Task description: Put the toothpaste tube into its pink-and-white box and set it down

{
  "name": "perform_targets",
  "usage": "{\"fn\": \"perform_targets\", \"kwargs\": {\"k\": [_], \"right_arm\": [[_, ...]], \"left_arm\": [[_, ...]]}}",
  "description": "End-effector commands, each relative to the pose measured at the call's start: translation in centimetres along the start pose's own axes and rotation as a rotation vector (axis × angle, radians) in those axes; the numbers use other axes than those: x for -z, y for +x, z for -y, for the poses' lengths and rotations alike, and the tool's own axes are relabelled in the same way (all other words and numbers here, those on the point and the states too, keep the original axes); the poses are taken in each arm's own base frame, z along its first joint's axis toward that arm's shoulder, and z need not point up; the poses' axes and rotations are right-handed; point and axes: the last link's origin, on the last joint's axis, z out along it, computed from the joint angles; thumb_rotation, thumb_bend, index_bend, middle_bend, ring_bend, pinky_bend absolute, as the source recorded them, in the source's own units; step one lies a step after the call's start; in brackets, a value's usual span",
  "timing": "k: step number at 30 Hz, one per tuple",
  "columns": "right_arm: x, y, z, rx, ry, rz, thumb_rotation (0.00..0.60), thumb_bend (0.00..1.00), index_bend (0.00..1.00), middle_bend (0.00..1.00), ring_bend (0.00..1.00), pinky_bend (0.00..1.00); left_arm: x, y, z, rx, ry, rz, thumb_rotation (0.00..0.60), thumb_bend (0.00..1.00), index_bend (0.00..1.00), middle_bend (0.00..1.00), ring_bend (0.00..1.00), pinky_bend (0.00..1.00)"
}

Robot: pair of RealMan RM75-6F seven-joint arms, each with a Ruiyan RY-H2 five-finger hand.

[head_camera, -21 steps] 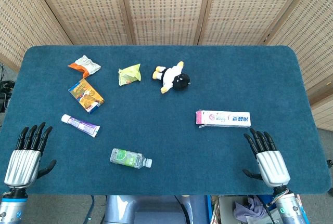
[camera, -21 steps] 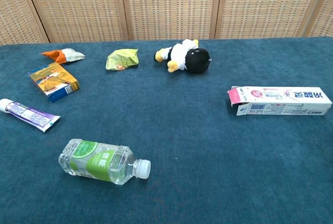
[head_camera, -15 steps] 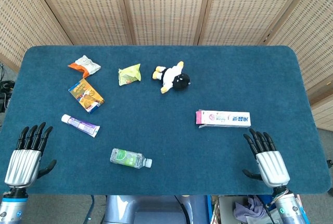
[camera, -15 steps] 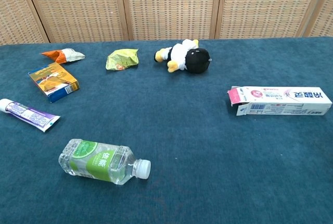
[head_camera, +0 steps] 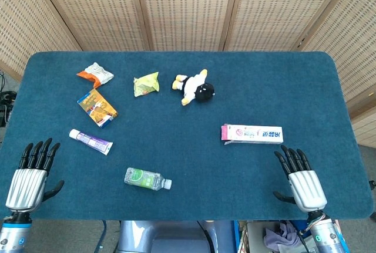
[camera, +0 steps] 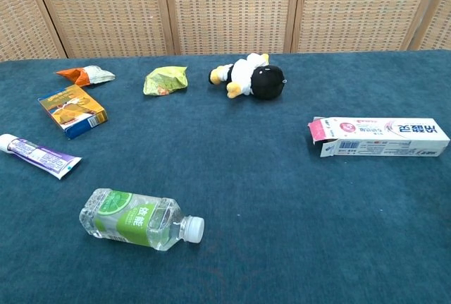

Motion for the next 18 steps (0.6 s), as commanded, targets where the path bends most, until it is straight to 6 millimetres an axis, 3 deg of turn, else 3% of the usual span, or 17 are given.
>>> {"fn": "perform_targets", "kwargs": {"k": [1,18], "right_arm": [[-0.01,-0.03,-0.03,0.001,-0.002,0.002,0.6,0.04,0.02,0.0,0.0,0.0],[-0.01,0.01,-0.1,-0.001,-0.002,0.004,0.6,0.04,0.02,0.0,0.0,0.0]], "left_arm": [[0.01,-0.04,0.04,-0.001,0.003,0.003,0.6,0.23,0.0,0.0,0.0,0.0],[0.07,0.02,-0.13,-0.008,-0.002,0.002,0.6,0.23,0.0,0.0,0.0,0.0]]}}
